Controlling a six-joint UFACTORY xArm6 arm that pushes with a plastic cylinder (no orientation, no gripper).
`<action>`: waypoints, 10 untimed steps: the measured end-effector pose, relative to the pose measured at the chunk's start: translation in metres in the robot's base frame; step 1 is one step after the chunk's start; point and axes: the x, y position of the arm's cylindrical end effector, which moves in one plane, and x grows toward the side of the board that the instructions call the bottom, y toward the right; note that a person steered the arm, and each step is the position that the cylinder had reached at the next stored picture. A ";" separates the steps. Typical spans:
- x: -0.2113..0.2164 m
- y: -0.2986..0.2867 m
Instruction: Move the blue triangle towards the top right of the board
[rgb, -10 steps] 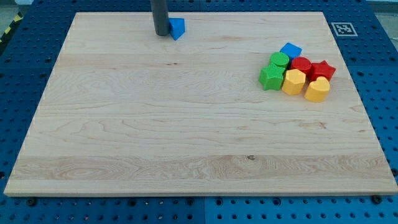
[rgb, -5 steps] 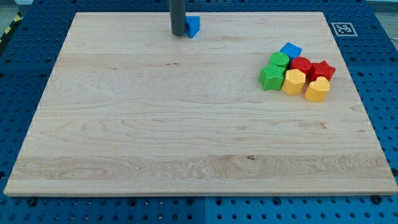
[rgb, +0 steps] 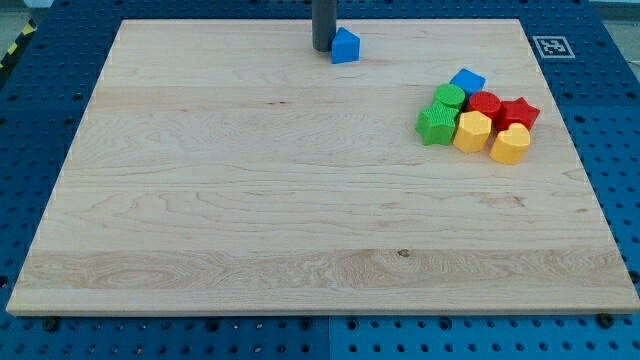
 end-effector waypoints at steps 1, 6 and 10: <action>0.020 0.000; 0.020 0.055; -0.024 0.065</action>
